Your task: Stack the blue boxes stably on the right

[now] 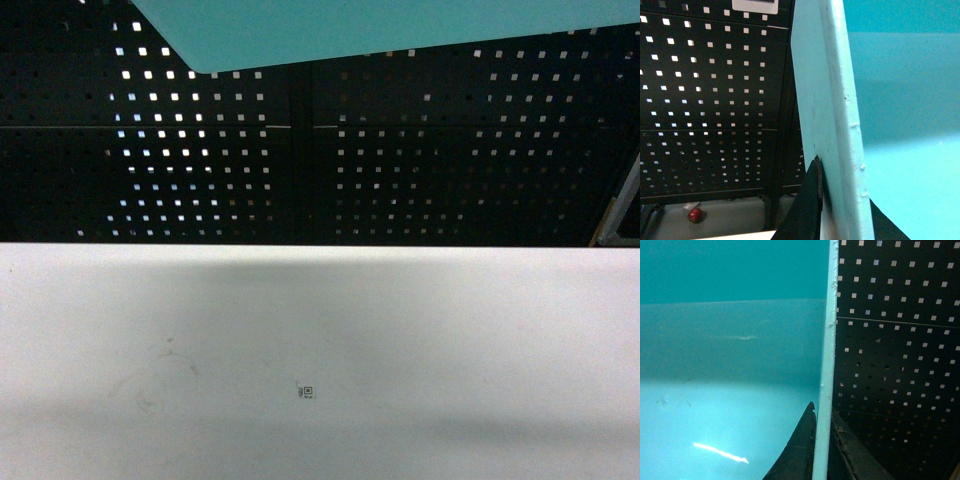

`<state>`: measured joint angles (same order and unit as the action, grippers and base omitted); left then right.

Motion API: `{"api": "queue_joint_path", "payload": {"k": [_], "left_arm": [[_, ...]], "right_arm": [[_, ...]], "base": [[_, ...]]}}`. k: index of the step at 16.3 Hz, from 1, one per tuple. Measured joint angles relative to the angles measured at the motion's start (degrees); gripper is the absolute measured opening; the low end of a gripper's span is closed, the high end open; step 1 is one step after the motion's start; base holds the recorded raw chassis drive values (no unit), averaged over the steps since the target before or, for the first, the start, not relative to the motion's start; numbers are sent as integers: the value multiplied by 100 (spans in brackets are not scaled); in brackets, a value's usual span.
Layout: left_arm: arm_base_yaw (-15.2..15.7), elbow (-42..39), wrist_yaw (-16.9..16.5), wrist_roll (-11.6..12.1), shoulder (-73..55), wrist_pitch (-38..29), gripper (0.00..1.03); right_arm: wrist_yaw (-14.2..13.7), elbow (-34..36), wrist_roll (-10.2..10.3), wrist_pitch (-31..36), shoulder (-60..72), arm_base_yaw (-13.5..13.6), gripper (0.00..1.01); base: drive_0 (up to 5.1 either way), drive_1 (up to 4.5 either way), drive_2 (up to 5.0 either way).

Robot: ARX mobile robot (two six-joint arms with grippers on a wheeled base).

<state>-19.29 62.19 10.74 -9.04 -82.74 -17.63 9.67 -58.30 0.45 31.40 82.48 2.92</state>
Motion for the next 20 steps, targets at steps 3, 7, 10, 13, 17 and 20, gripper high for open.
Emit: {"api": "queue_joint_path", "payload": {"k": [3, 7, 10, 13, 17, 20], "left_arm": [[0, -17, 4, 44, 0, 4, 5], [-2, -17, 7, 44, -2, 0, 5], [-2, -17, 7, 46, -2, 2, 5], [-2, -17, 4, 46, -2, -2, 5], [-2, -20, 4, 46, -2, 7, 5], [-2, -17, 2, 46, -2, 0, 5]], "right_arm": [[-15, 22, 4, -9, 0, 2, 7], [-15, 22, 4, -13, 0, 0, 7], [-15, 22, 2, -11, 0, -4, 7], [-15, 22, 4, -9, 0, -4, 7], [-15, 26, 4, -11, 0, -9, 7], [-15, 28, 4, -13, 0, -11, 7]], "base": [[-95, -95, -95], [-185, -185, -185], [-154, -154, -154], [-171, -171, -171], [-162, -162, -162], [-167, -167, -167]]}}
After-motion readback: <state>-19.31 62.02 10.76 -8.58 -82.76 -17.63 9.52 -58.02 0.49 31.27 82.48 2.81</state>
